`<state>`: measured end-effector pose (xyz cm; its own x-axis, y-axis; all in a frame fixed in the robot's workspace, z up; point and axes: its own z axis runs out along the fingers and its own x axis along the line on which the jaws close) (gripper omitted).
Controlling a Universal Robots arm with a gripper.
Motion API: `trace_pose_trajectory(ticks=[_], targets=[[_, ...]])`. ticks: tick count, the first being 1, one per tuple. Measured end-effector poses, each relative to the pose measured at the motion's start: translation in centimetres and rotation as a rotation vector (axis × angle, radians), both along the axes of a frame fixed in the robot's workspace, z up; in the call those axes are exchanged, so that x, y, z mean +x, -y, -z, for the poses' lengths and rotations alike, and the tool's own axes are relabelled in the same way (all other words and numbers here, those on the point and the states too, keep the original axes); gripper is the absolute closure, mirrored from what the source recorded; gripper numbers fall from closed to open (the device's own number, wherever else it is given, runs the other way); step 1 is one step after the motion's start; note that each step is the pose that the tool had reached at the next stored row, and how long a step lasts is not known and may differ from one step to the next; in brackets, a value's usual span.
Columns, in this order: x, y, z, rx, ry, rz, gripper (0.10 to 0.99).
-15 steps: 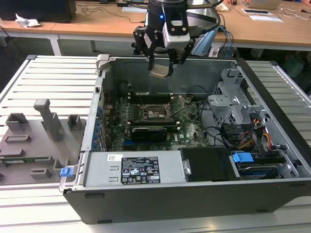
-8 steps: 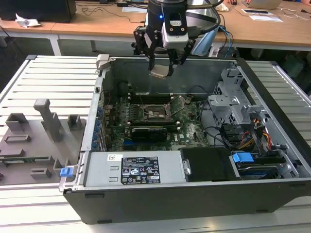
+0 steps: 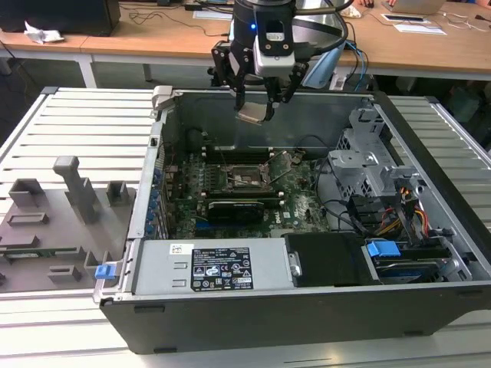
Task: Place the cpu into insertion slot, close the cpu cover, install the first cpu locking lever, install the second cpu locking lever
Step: 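Place the cpu into insertion slot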
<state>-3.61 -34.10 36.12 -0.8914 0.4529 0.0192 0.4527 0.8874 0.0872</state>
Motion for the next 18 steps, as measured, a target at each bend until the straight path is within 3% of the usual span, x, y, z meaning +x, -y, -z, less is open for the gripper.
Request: trace_pose_trajectory(ticks=[18], targets=[[0.0,0.0,0.05,0.0,0.0,0.079,0.545]])
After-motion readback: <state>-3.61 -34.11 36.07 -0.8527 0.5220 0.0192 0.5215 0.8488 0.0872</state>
